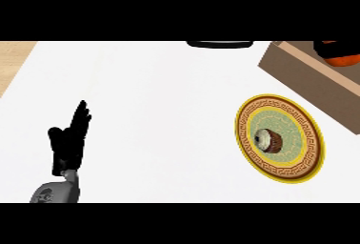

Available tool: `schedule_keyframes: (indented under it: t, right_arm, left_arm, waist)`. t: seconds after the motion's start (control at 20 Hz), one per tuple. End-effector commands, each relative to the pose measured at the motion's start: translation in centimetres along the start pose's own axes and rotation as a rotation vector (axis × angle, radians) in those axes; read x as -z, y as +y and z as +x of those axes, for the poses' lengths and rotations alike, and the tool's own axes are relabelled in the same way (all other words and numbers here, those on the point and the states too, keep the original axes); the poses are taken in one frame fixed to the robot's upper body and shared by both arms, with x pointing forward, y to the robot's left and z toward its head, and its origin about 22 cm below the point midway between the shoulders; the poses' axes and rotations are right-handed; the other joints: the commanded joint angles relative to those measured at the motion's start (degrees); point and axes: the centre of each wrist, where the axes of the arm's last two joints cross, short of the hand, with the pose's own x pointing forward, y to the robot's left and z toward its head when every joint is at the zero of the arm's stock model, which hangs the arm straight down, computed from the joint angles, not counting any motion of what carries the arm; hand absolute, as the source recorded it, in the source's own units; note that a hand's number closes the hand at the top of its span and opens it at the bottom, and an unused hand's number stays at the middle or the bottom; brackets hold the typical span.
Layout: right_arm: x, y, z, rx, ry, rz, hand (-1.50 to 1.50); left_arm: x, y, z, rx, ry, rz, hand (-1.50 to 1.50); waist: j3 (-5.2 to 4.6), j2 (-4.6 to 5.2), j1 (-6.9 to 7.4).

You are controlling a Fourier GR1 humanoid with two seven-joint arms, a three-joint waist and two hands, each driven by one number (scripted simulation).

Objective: Pick the squash from the plate and place it in the cardboard box

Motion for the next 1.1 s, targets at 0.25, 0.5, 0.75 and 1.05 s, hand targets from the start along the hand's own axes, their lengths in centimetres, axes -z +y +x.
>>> schedule_keyframes:
  t: [0.25, 0.5, 0.75, 1.05]
  right_arm:
    - [2.0, 3.3, -6.3, 0.01, 0.105, 0.018, 1.5]
    - [2.3, 3.6, -7.4, 0.171, 0.164, 0.089, -1.5]
    - [1.3, 5.6, -8.3, 0.332, 0.077, 0.021, -1.5]
    - [1.6, 3.9, -10.4, 0.686, 0.019, -0.056, -1.5]
  left_arm:
    - [0.9, -0.4, 1.2, -0.001, -0.016, -0.027, 0.0]
    - [1.0, -1.5, 0.0, -0.007, -0.032, -0.034, 0.0]
    - [1.4, -1.5, 0.8, -0.01, -0.017, -0.02, 0.0]
    - [0.3, -0.5, -0.2, -0.022, -0.019, -0.023, 0.0]
  waist:
    - [0.12, 0.74, 1.49]
    - [0.19, 1.43, 2.28]
    - [0.22, 0.87, 1.52]
    - [0.24, 0.5, 0.98]
